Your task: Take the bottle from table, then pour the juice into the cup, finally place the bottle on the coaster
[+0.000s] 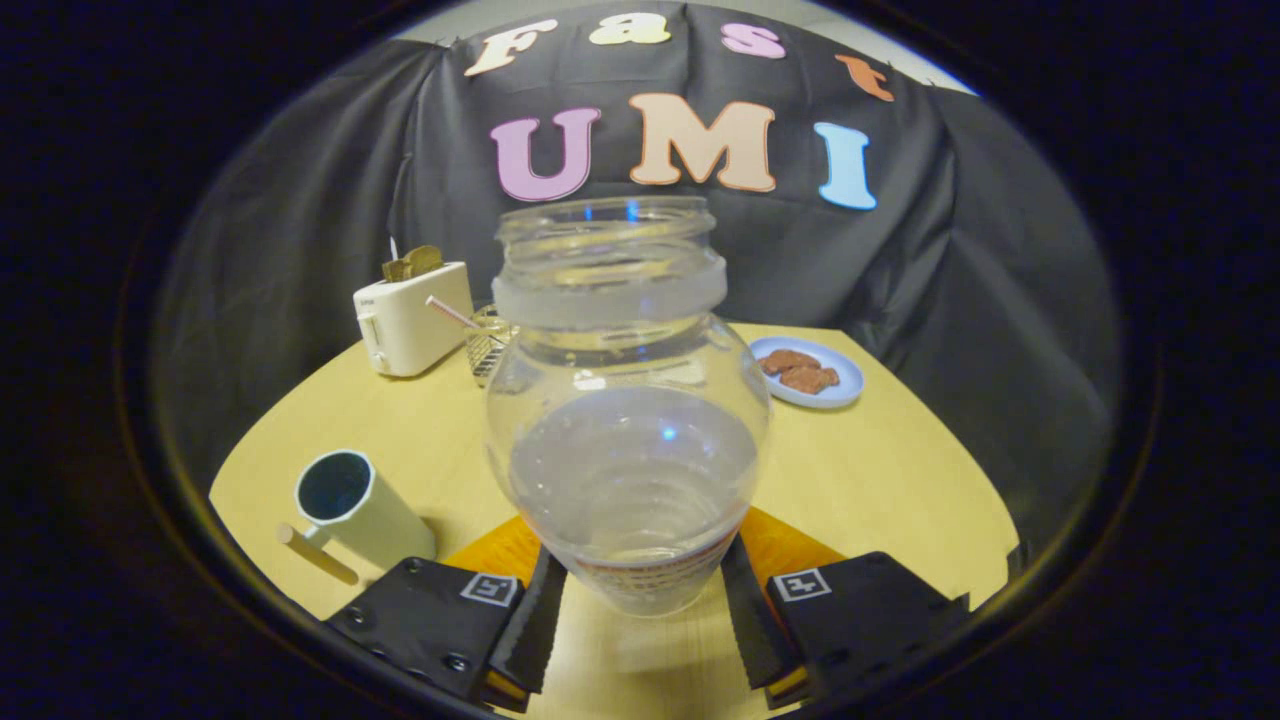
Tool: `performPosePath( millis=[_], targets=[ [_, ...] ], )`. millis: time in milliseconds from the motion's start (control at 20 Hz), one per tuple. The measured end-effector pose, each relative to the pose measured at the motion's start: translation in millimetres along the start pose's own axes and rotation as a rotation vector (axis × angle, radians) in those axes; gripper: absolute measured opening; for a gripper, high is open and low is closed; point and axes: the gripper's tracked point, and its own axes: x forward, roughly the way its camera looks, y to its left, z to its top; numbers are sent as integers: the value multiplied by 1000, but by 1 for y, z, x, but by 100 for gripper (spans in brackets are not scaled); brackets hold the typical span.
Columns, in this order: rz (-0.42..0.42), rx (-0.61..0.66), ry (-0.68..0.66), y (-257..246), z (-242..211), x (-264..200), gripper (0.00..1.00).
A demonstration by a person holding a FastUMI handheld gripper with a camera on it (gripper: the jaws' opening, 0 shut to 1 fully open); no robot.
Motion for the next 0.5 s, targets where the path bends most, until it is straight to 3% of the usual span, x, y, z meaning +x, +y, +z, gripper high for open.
performPosePath(
  millis=[500],
  targets=[
    [-120, -303, -73, 8, 52, -21, 77]
  ],
)
